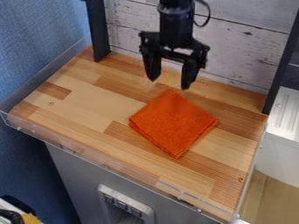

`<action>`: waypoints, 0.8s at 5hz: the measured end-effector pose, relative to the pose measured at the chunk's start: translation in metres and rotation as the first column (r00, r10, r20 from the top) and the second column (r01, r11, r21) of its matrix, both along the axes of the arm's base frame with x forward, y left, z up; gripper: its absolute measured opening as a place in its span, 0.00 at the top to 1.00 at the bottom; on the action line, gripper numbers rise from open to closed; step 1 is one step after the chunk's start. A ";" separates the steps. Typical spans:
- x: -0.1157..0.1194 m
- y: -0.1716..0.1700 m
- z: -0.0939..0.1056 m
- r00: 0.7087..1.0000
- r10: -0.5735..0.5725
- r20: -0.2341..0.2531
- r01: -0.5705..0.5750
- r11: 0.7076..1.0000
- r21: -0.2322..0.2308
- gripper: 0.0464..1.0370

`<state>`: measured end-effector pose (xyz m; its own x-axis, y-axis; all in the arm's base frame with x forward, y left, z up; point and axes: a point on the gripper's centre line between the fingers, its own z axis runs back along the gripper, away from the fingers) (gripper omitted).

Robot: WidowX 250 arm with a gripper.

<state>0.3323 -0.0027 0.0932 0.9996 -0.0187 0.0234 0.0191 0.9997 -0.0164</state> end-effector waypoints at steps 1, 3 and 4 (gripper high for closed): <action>0.001 0.010 0.005 1.000 -0.016 -0.003 0.016 1.000 0.009 0.04; 0.009 0.025 0.025 0.999 -0.035 0.004 0.035 0.999 0.022 0.04; 0.012 0.031 0.032 0.999 -0.033 0.016 0.032 0.999 0.026 0.04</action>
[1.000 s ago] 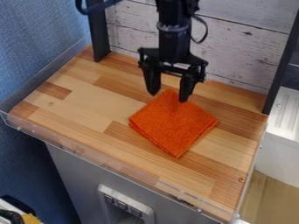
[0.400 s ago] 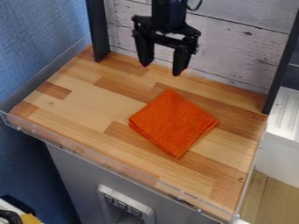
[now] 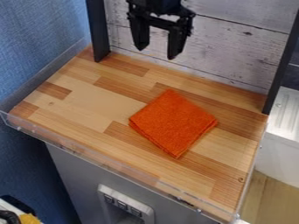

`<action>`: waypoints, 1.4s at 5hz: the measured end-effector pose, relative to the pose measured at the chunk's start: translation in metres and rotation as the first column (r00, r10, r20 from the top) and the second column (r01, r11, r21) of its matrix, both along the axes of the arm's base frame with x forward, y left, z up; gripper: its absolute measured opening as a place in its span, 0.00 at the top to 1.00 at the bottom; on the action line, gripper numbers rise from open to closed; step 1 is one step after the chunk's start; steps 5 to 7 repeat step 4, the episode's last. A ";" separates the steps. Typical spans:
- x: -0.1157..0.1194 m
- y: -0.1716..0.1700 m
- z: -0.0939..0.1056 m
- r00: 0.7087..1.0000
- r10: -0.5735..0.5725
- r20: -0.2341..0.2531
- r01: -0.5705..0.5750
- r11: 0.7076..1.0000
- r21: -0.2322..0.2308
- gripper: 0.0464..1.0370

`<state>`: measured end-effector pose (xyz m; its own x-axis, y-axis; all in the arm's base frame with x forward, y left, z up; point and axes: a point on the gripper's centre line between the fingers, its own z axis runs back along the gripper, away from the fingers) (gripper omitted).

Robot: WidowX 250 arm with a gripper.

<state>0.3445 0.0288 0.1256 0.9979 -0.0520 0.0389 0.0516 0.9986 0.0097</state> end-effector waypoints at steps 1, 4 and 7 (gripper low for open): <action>0.000 0.006 0.004 1.000 0.013 -0.005 -0.013 1.000 -0.002 0.04; -0.004 0.014 0.006 0.999 0.038 -0.027 -0.038 0.999 -0.008 0.04; -0.004 0.014 0.006 0.999 0.038 -0.027 -0.038 0.999 -0.008 0.04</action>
